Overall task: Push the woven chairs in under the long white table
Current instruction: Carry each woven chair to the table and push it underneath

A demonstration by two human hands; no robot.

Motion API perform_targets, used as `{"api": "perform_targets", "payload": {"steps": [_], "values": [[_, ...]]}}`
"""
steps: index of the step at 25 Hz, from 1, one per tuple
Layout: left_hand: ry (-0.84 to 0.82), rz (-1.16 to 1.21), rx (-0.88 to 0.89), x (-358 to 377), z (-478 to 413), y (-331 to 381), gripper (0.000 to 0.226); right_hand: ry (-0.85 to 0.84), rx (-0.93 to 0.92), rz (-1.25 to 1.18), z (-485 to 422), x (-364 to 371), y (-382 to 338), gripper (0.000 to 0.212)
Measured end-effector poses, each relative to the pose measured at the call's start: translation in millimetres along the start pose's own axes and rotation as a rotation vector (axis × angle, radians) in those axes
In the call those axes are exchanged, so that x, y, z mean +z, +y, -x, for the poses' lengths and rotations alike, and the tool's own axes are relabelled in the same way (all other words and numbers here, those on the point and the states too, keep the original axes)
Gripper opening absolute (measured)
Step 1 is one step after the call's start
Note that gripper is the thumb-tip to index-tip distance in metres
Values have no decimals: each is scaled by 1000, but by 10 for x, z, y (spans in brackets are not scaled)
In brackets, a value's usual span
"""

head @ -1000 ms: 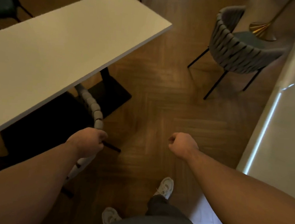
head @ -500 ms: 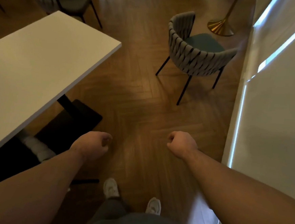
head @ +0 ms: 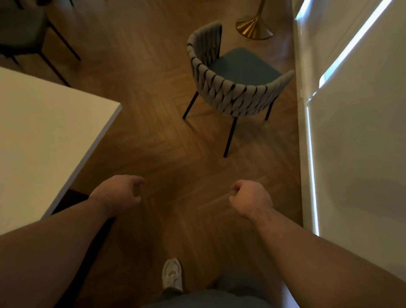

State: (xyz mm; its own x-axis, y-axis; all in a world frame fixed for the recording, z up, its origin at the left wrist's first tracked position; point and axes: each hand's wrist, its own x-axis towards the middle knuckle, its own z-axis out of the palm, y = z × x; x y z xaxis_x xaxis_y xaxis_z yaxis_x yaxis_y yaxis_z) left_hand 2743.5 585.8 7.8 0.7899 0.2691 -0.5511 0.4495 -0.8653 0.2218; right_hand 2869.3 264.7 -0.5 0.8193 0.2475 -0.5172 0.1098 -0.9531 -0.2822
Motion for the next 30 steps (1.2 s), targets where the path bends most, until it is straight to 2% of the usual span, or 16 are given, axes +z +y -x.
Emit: {"api": "perform_targets", "payload": {"steps": [8, 17, 22, 30], "values": [[-45, -78, 74, -723, -1540, 630, 69, -6, 54, -39, -1283, -564, 93, 43], [-22, -150, 63, -1537, -2949, 1468, 73, 32, -11, 1, -2783, -1670, 70, 42], [-5, -190, 116, -1917, -3878, 1627, 74, 67, -3, -25, -3613, -1919, -150, 45], [-112, -410, 304, -2627, -5386, 1739, 83, 44, 57, -16, -4730, -2082, -486, 58]]}}
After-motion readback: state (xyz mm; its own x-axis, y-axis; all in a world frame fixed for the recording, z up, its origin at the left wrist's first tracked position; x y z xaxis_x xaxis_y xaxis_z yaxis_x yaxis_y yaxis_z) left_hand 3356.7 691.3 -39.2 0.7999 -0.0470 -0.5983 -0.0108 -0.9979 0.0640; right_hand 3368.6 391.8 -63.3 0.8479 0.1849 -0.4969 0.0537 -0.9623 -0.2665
